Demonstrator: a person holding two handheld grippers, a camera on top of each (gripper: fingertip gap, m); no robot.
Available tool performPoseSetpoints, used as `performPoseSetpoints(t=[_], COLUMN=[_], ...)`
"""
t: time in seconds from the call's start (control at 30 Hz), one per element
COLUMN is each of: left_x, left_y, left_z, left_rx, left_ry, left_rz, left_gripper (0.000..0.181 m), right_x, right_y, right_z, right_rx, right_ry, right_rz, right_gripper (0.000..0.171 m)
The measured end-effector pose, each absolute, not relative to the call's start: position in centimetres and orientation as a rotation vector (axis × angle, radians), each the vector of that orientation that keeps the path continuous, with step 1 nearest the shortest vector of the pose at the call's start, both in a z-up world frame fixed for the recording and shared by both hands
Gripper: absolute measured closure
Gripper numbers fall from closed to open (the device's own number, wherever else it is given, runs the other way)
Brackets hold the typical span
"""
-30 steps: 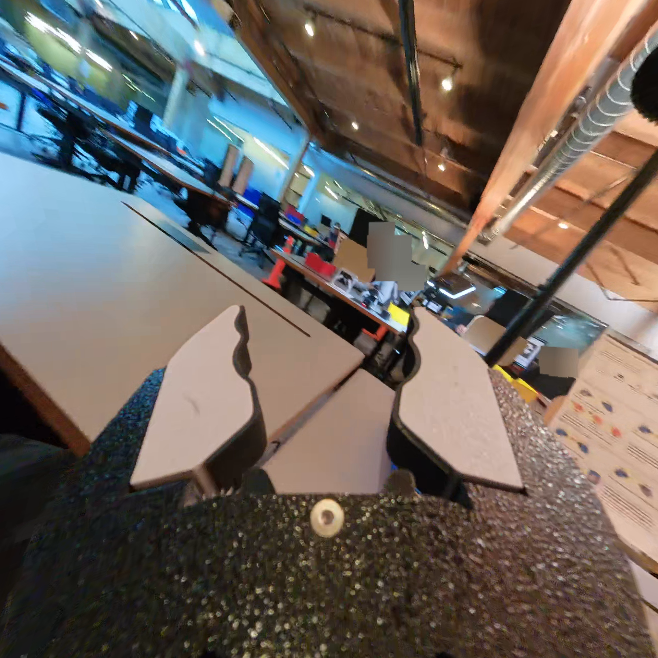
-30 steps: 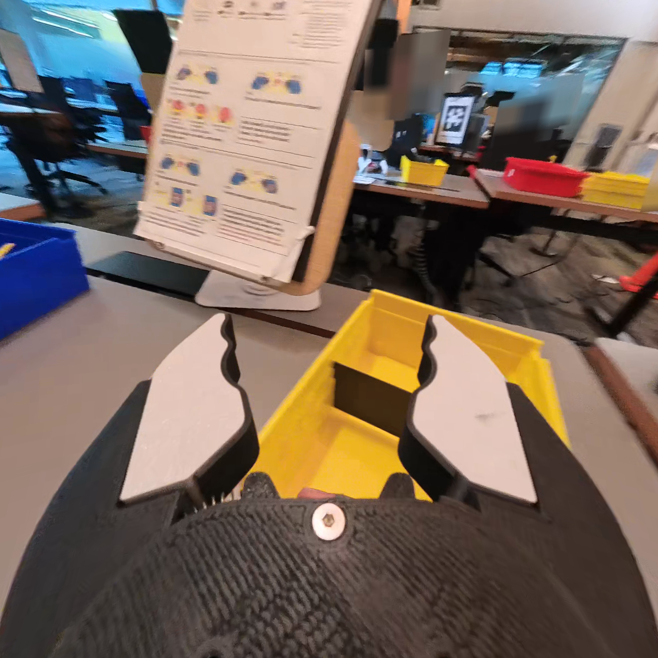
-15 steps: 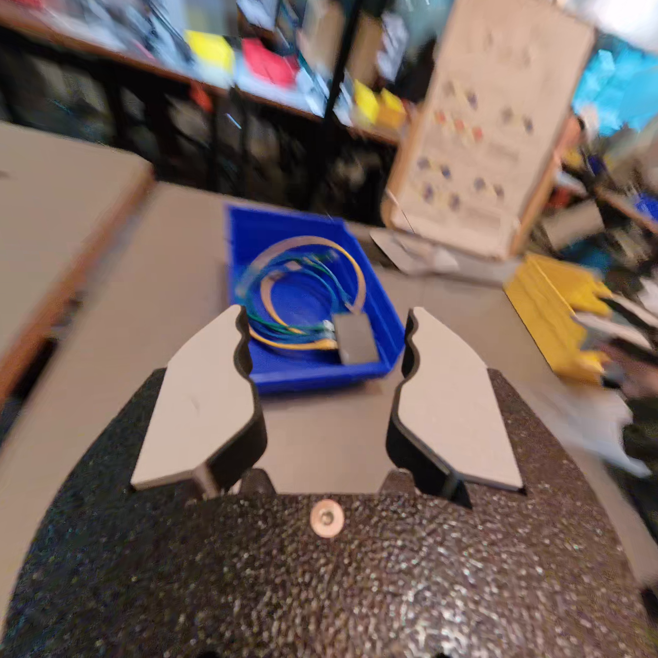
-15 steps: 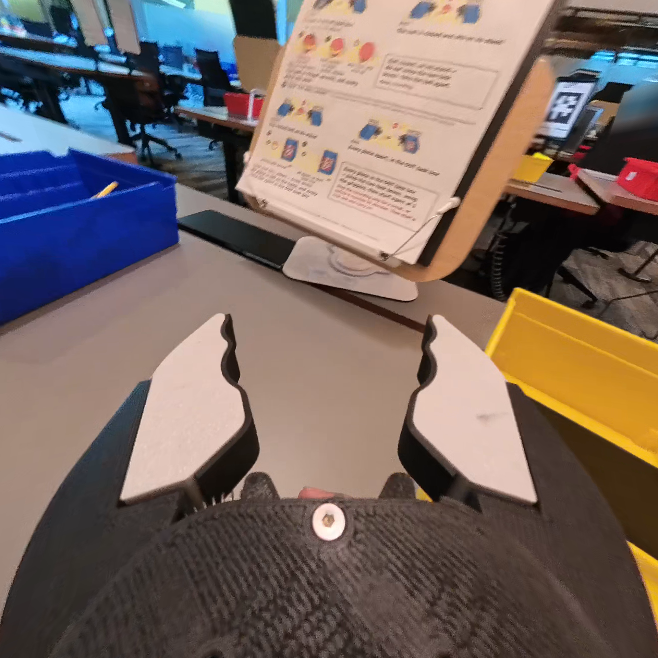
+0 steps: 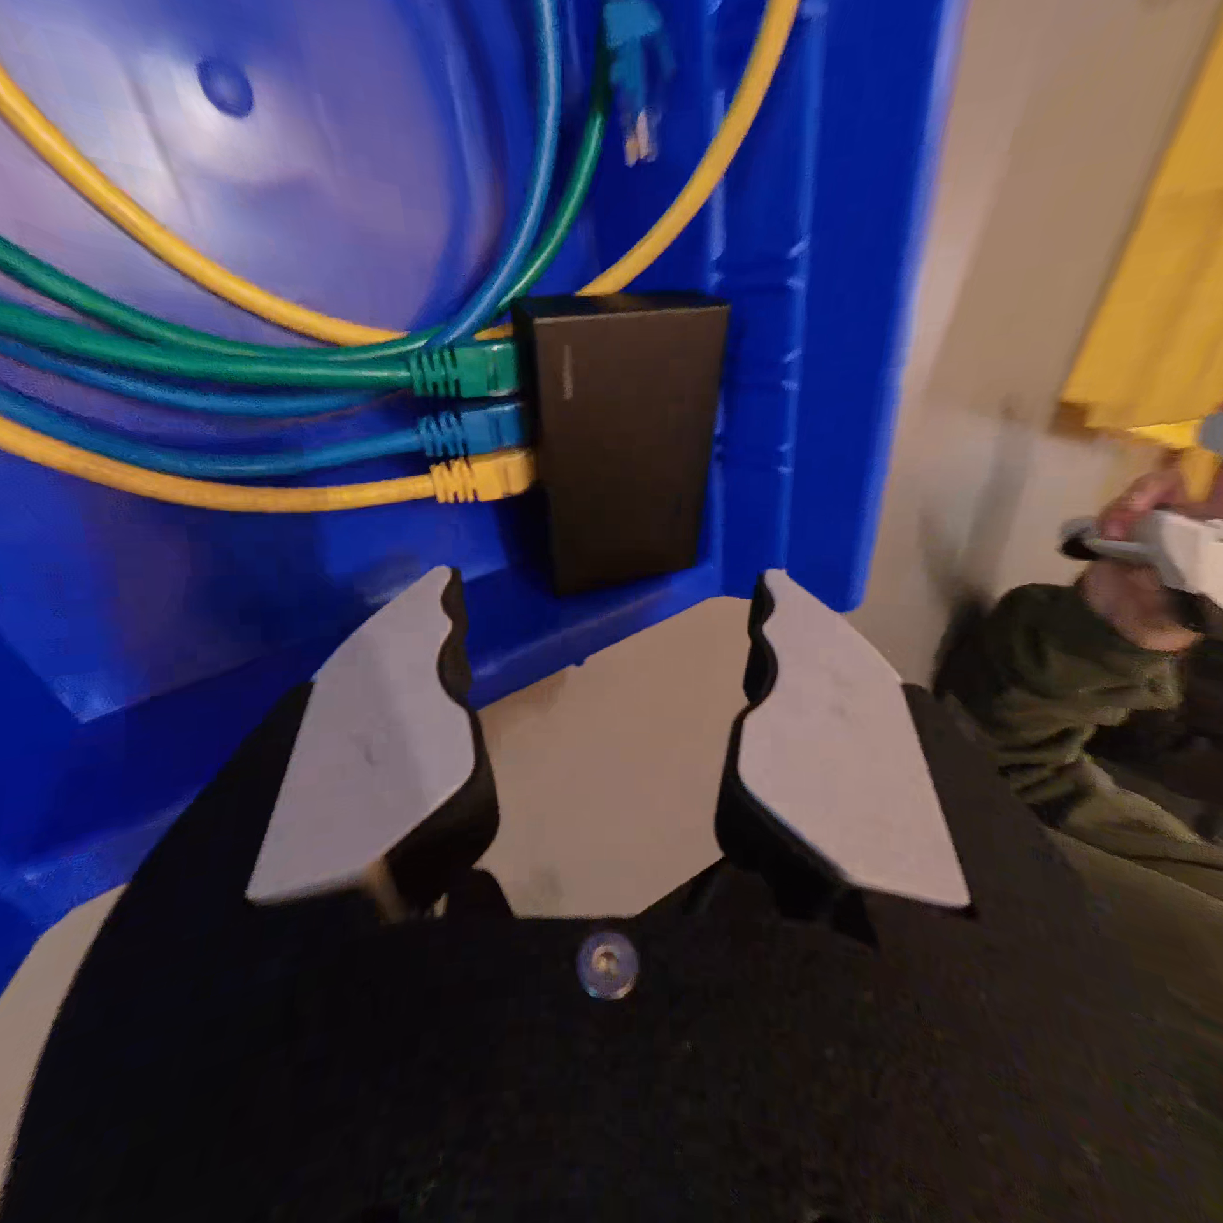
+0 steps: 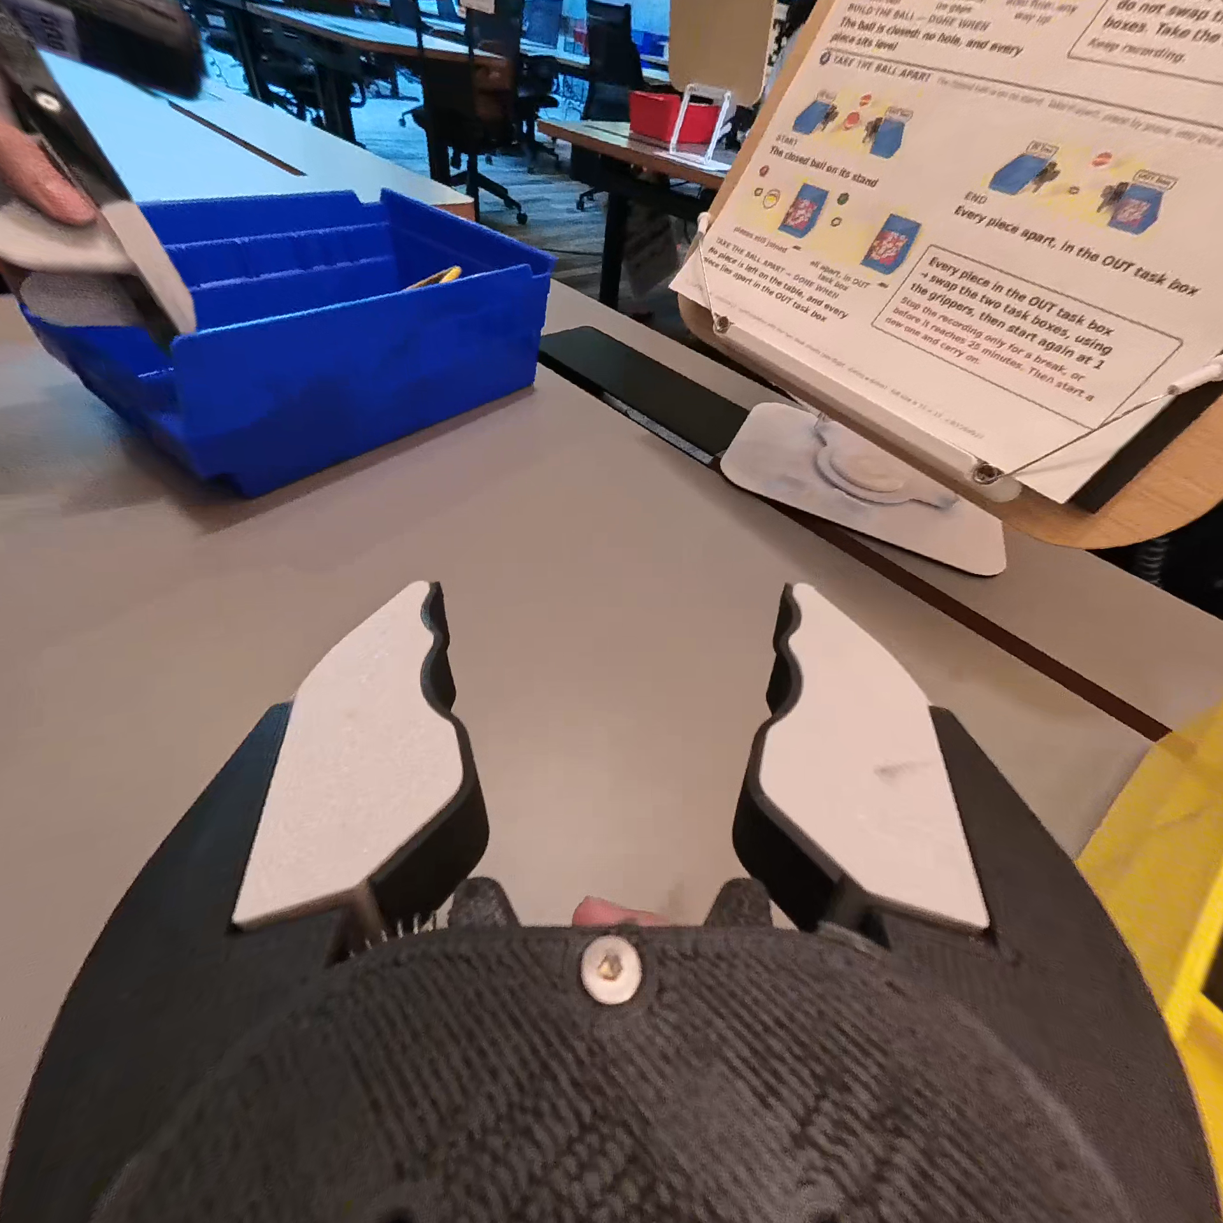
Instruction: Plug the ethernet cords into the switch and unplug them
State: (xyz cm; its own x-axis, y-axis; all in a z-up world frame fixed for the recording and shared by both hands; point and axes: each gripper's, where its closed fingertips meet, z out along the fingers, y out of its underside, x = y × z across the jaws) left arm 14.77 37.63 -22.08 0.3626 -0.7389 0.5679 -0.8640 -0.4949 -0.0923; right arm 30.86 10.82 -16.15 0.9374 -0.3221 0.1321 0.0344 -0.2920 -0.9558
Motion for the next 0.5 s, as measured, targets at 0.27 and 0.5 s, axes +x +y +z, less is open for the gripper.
performPoseSetpoints(t=[0.27,0.5], left_x=[16.0,15.8], left_y=[36.2,37.0], left_z=[-24.9,-25.0], left_rx=[2.351,2.253], left_ry=[-1.485,-1.456], left_rz=[0.637,0.704], left_gripper=[0.109,0.146], right_x=[30.4,29.9], right_y=[11.0,11.2], right_z=[-16.7,-16.9], right_rx=[-1.848,-1.853], right_ry=[0.227,0.211], right_rz=[-0.259,-0.226], right_gripper=[0.079,0.081])
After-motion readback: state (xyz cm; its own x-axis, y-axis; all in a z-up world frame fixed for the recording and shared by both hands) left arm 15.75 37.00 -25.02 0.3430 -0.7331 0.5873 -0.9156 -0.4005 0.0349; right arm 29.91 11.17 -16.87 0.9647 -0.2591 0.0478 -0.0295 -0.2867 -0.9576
